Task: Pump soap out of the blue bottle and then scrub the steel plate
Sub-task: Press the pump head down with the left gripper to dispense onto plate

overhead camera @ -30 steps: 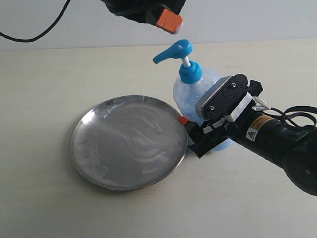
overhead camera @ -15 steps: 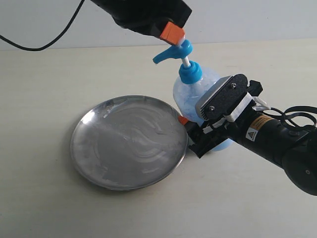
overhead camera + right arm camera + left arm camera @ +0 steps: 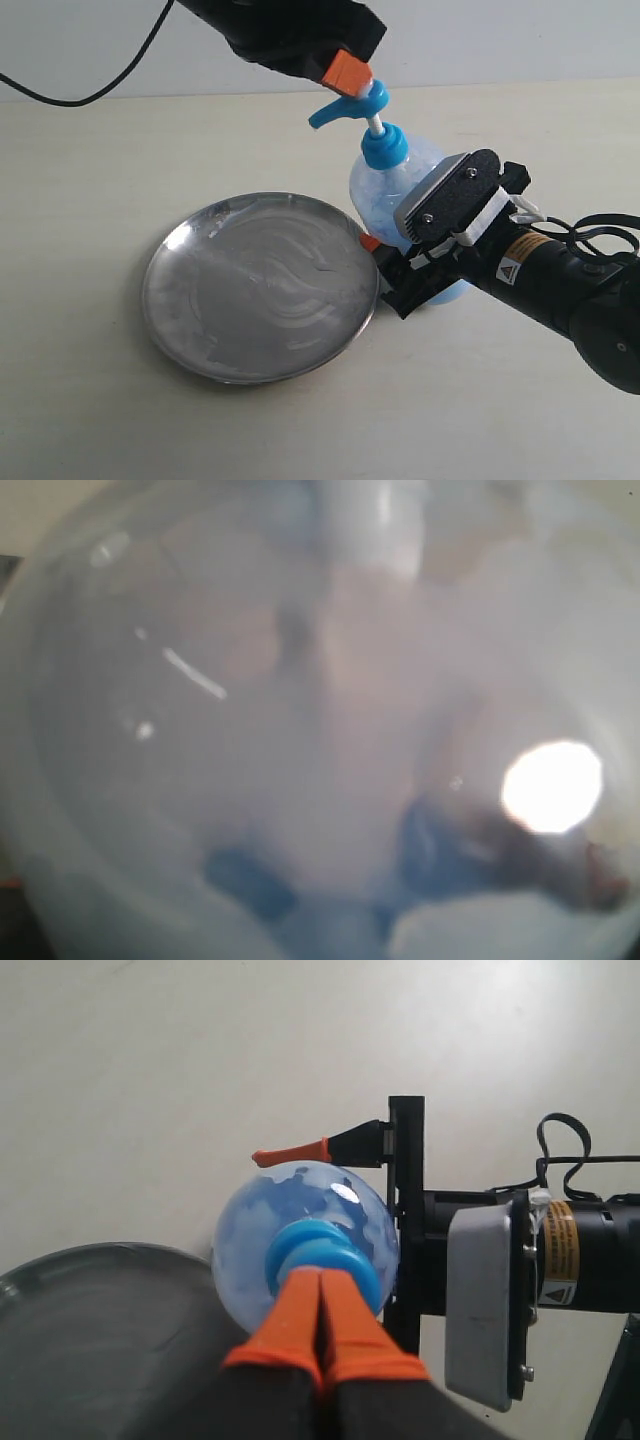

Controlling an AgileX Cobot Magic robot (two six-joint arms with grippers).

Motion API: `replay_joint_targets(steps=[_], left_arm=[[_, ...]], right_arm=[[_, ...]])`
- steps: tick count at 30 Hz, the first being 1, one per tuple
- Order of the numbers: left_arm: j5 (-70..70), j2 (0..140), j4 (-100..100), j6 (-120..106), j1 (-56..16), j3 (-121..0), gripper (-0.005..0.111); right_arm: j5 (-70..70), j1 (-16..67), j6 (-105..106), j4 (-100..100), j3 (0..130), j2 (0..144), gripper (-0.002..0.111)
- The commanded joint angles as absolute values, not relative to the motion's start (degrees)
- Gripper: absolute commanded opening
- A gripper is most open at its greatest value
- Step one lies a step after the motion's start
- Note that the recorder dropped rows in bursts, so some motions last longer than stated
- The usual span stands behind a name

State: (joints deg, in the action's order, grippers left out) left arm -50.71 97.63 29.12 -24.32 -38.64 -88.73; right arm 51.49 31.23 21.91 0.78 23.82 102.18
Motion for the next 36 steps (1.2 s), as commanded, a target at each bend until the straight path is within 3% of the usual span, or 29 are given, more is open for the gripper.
replay_joint_targets(steps=[1, 36], left_arm=[[-51.0, 98.0, 29.1, -23.8, -39.3, -89.0, 0.0], [-50.7, 98.7, 27.4, -23.3, -40.0, -89.0, 0.0]], right_arm=[[52.7, 31.4, 21.9, 1.5, 23.7, 101.9, 0.0], [52.8, 31.4, 21.4, 2.9, 23.7, 101.9, 0.0]])
